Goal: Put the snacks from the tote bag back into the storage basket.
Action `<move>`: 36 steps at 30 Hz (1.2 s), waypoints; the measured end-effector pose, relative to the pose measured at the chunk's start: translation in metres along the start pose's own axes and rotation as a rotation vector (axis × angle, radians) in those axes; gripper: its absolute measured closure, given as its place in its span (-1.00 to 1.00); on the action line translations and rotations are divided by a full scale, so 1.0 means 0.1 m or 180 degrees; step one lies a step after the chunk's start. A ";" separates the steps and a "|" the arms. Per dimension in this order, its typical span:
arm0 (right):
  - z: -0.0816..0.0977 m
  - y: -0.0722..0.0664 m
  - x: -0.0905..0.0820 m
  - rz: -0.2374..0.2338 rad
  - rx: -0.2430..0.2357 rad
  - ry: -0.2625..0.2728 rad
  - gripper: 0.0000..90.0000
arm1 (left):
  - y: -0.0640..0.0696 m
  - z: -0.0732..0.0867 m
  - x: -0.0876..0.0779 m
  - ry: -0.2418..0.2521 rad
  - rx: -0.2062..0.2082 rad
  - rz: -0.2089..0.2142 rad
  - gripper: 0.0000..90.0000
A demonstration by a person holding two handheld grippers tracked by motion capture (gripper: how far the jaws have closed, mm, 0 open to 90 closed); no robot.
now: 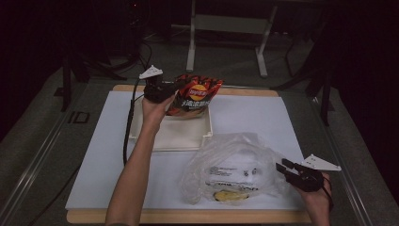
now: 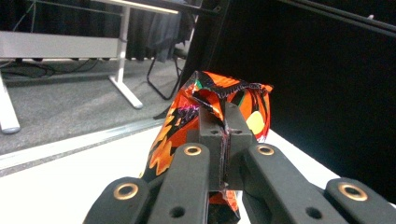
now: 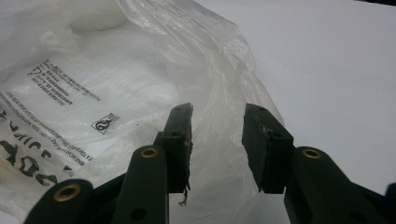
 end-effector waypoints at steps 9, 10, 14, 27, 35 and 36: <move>0.00 0.00 -0.01 -0.0001 -0.0001 0.0010 0.39 | -0.09 0.07 0.03 -0.0067 -0.0076 -0.0085 0.99; 0.00 0.00 -0.01 -0.0001 0.0005 0.0010 0.39 | -0.11 0.08 0.03 -0.0063 -0.0084 -0.0104 0.99; 0.01 0.01 -0.02 0.0011 0.0010 0.0004 0.39 | -0.20 0.11 0.03 -0.0017 -0.0194 -0.0190 0.98; 0.02 -0.01 0.00 -0.0002 -0.0005 -0.0018 0.39 | -0.46 0.27 -0.02 -0.0235 0.0005 -0.0733 0.46; 0.02 -0.01 -0.01 0.0005 0.0004 -0.0019 0.39 | -0.51 0.43 0.04 -0.0498 0.0208 -0.0973 0.29; 0.02 -0.01 -0.01 0.0007 0.0005 -0.0017 0.39 | -0.51 0.45 0.05 -0.0537 0.0256 -0.1018 0.28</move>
Point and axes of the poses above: each handheld gripper's, and its own axes: x roughly forward along the jaws, z roughly out of its underside, y roughly to its right, the point moved 9 cm from there along x, roughly forward along the jaws, and after that the axes turned 12 degrees about y, right-handed, at the moved point
